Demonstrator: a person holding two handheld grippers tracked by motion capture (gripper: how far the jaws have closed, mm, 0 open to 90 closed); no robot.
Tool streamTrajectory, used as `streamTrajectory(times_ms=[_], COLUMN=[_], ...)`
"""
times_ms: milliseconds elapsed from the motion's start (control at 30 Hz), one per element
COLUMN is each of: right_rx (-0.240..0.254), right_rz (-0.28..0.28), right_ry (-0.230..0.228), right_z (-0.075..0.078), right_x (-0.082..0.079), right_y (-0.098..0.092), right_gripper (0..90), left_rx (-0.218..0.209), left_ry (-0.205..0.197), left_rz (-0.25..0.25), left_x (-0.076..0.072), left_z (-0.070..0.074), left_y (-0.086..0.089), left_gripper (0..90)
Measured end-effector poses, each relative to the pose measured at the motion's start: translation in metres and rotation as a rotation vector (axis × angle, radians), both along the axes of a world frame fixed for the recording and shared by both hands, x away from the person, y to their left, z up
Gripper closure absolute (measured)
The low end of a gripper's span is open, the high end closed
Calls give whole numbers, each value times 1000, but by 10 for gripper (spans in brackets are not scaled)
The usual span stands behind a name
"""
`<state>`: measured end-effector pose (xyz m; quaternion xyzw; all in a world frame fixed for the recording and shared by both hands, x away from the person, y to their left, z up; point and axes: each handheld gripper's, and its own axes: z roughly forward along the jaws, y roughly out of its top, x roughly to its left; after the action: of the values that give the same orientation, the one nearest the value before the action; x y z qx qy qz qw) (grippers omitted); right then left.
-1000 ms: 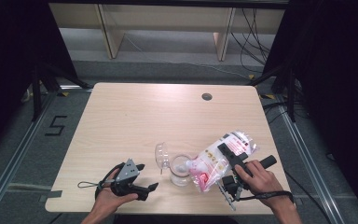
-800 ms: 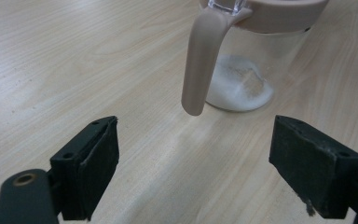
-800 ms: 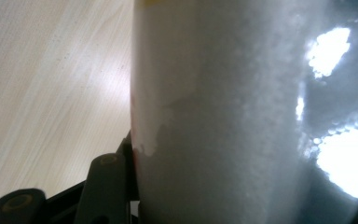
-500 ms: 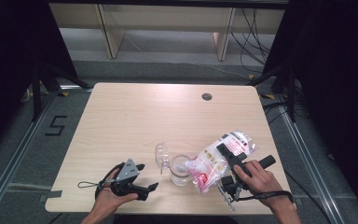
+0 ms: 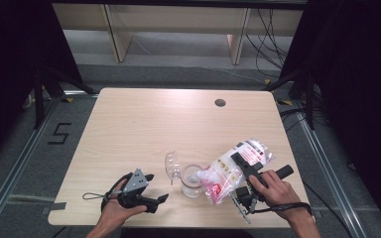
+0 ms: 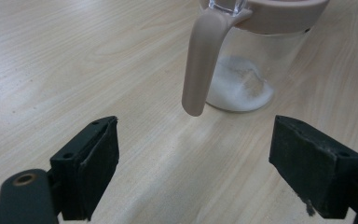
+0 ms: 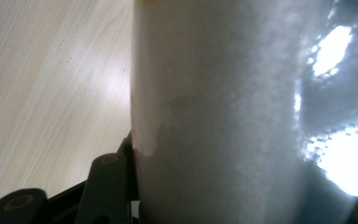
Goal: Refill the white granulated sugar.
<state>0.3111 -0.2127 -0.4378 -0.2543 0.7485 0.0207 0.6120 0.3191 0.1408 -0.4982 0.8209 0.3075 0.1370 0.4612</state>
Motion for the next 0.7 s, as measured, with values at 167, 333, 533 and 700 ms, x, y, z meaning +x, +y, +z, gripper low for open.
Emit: streamTrajectory(times_ms=[167,333,533,700], right_rx=[0,-1,-8,-35], right_rz=[-2,0,-7,23], right_ry=[-1,-3,4,-11], right_z=[0,1,1,4], right_x=[0,-1,-1,0], right_y=[0,0,1,3], right_gripper=[518,518,520,522], left_rx=[-19,-20,-18,-18], left_ry=[2,4,5,5], left_rz=[6,-1,3,3], left_x=[-1,0,-1,-1], left_z=[0,-1,-1,-1], left_y=[-1,-1,-2,-2], left_gripper=[154,154,154,154])
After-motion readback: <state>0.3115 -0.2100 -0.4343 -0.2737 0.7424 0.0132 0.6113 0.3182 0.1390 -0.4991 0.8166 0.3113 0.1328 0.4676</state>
